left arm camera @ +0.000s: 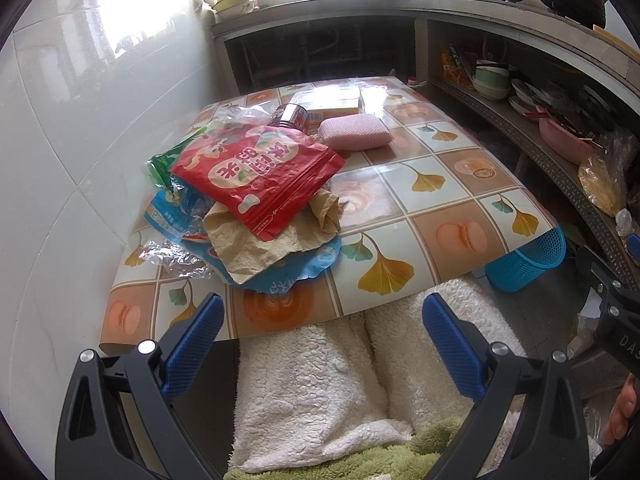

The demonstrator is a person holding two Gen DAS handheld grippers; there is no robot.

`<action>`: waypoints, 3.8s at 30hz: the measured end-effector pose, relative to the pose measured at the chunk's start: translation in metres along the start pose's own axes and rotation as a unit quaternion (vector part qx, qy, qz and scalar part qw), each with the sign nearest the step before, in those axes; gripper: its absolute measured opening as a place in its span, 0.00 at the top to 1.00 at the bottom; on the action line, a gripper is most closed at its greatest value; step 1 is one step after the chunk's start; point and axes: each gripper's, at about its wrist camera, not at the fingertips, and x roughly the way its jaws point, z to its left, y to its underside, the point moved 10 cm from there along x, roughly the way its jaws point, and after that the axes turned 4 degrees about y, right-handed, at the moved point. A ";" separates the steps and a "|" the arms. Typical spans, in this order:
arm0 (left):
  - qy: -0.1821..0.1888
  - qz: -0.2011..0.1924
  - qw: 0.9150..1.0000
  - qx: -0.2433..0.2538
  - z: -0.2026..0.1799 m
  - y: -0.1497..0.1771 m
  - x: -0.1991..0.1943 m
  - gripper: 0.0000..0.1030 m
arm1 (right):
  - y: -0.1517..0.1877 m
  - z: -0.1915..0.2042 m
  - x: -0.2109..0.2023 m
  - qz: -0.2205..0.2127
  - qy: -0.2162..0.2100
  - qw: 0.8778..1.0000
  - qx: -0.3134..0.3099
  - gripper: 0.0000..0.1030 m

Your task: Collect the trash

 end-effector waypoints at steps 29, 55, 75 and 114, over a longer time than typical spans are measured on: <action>0.009 0.001 1.000 -0.002 0.013 -0.001 0.015 0.06 | -0.008 -0.001 0.010 -0.005 0.007 1.000 0.001 0.07; 0.117 -0.027 0.981 -0.155 0.101 -0.031 0.042 0.05 | -0.106 0.100 0.058 -0.047 -0.154 0.986 -0.052 0.07; 0.228 -0.040 0.940 -0.251 0.128 -0.091 0.062 0.34 | -0.122 0.160 0.060 0.034 -0.270 0.961 -0.055 0.08; 0.263 -0.059 0.888 -0.374 0.161 -0.098 0.084 1.00 | -0.133 0.139 0.067 0.042 -0.257 0.964 -0.043 0.08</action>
